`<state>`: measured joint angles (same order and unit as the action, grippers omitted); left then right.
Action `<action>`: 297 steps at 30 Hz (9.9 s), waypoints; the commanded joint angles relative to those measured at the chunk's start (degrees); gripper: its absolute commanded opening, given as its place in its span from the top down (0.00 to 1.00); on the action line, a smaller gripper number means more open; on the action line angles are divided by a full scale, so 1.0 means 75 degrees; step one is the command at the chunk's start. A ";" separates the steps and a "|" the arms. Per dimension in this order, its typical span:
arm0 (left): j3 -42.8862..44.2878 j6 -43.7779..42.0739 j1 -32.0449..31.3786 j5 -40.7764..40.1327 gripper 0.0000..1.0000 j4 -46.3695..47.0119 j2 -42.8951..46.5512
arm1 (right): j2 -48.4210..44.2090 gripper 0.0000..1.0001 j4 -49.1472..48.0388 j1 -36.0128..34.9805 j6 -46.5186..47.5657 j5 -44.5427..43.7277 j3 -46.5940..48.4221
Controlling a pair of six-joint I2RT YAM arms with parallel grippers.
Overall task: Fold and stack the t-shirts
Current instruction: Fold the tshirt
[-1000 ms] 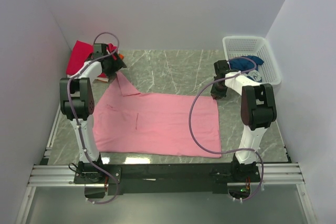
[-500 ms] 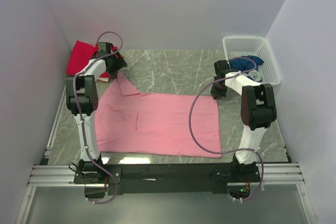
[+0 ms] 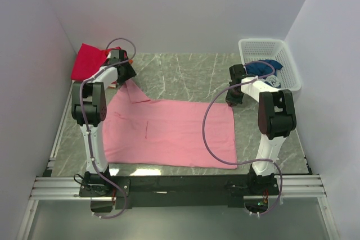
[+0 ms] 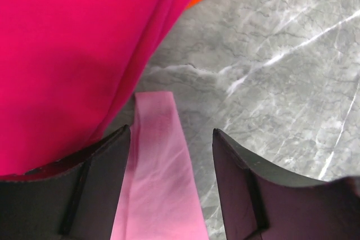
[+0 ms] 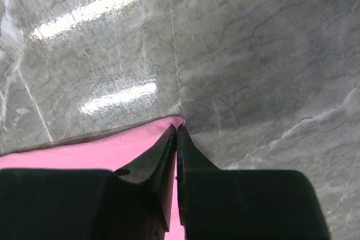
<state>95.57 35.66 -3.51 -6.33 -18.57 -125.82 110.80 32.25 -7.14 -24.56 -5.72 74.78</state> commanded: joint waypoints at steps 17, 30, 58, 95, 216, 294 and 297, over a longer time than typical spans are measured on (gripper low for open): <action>0.0534 -0.0102 -0.0106 -0.0574 0.49 0.0191 -0.0110 | -0.0067 0.92 0.0048 0.0061 0.0040 -0.0094 -0.0186; 0.0219 0.0120 -0.0247 -0.0879 0.51 -0.0126 -0.0029 | -0.0055 0.92 0.0048 0.0073 0.0075 -0.0093 -0.0163; 0.1225 -0.0277 -0.0247 -0.0154 1.00 -0.0559 -0.0298 | 0.0109 1.00 0.0867 0.0213 -0.0042 -0.0351 0.0821; -0.0168 0.0015 0.0702 0.2754 1.00 -0.2797 0.2056 | -0.1659 1.00 0.0423 0.0577 0.0474 0.0012 0.0049; -0.4024 -0.2071 -0.2027 0.2915 0.56 -0.2634 0.3498 | -0.2481 0.62 0.0551 -0.0139 -0.1672 -0.0597 -0.3514; -0.3567 -0.0114 0.0245 0.5039 1.00 -0.0829 0.2608 | 0.1011 0.61 0.0083 -0.5400 -0.2808 0.2145 0.2860; -0.3567 0.0026 0.0350 0.5109 1.00 -0.0665 0.2608 | 0.1304 0.61 -0.0104 -0.5412 -0.2843 0.2098 0.3060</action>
<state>66.65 33.95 -1.65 29.08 -26.46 -106.67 119.63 34.15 -47.29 -45.30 9.91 94.35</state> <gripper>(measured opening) 0.022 0.387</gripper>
